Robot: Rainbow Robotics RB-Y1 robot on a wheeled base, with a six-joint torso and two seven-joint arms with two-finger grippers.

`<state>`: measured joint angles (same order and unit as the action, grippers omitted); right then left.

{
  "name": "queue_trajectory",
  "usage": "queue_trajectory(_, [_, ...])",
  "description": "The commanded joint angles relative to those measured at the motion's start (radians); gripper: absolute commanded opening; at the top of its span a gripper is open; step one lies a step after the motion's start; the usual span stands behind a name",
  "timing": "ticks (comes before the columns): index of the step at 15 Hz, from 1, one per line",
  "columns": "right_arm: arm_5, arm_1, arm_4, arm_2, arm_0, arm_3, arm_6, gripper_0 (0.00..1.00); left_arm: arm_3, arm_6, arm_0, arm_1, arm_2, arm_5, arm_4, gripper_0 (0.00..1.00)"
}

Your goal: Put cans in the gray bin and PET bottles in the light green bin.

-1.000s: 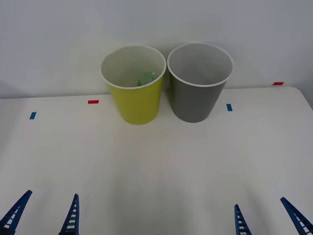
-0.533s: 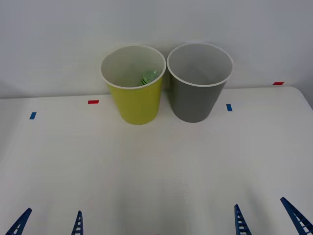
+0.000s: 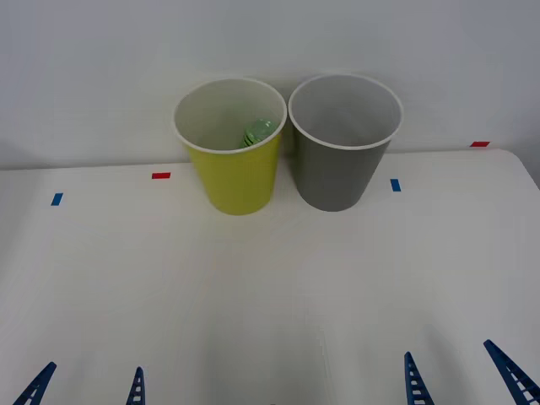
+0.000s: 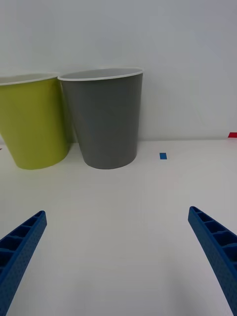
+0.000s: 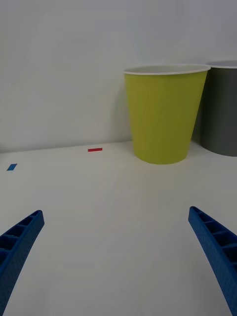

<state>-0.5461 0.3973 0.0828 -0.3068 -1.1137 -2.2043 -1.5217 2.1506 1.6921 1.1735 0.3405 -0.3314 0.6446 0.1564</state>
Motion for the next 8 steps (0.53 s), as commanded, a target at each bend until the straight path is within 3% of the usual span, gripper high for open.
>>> queue_trajectory(1, [0.000, 0.000, 0.000, 0.000, 0.000, 0.000, 0.000, 1.00, 0.000, 0.000, 0.000, 0.000, 0.000, 0.000, 0.000, 1.00])
queue_trajectory(8, [0.000, 0.000, 0.000, 0.000, 0.000, 0.000, 0.000, 1.00, 0.000, 0.000, 0.000, 0.000, 0.000, 0.000, 0.000, 1.00])
